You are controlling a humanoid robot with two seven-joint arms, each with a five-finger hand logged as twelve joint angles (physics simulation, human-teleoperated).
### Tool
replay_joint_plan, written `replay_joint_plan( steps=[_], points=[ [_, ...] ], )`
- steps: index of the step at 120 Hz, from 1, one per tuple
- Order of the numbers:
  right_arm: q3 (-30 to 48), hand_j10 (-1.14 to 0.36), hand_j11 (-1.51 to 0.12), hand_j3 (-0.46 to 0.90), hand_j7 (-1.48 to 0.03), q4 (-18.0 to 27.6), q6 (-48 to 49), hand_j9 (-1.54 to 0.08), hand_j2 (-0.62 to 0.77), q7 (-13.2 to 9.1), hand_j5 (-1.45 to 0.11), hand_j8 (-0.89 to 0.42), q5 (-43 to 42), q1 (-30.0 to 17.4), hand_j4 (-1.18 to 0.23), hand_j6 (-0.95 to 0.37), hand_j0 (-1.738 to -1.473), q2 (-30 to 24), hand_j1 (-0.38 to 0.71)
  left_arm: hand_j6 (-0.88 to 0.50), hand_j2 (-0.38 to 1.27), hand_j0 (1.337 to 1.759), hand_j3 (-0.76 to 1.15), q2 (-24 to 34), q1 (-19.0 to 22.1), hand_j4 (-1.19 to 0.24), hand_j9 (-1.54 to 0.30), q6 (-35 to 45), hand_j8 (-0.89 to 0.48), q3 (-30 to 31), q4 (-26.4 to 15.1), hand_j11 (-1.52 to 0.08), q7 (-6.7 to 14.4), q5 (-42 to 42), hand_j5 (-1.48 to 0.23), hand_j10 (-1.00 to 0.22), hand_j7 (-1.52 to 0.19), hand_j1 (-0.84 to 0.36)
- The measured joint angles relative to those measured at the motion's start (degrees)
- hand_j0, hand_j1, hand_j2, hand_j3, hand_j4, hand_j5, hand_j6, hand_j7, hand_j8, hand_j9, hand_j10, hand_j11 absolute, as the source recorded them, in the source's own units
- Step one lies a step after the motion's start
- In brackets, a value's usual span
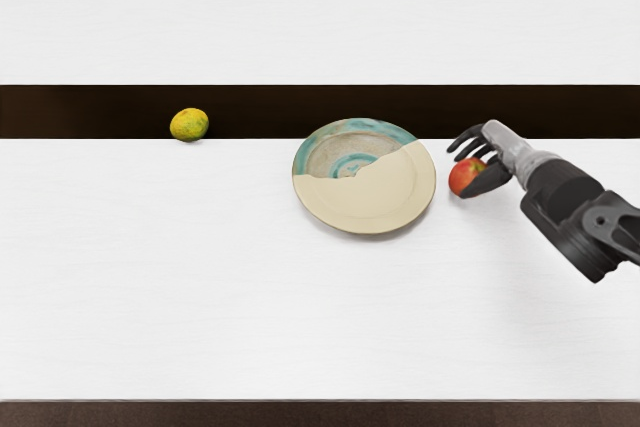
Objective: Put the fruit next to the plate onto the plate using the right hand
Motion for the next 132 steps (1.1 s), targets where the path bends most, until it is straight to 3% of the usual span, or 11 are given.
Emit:
replay_joint_plan(
  steps=[52,132],
  points=[
    [4.8,-0.49,-0.76,0.0,-0.76,3.7,4.2,-0.76,0.21,-0.1,-0.77,-0.44,0.0,1.7,-0.58,-0.57,-1.657,-0.3,0.24,0.0,0.0,1.658,0.0,0.0,0.0,0.0,0.0,0.0,0.0,0.0,0.0,0.0,0.0,0.0,0.0,0.0,0.0,0.35],
    [5.0,-0.51,-0.77,0.0,-0.77,3.8,6.2,-0.77,0.22,-0.1,-0.78,-0.46,0.1,3.8,-0.58,-0.59,-1.658,8.1,0.24,0.0,0.0,1.658,0.0,0.0,0.0,0.0,0.0,0.0,0.0,0.0,0.0,0.0,0.0,0.0,0.0,0.0,0.0,0.35]
  ],
)
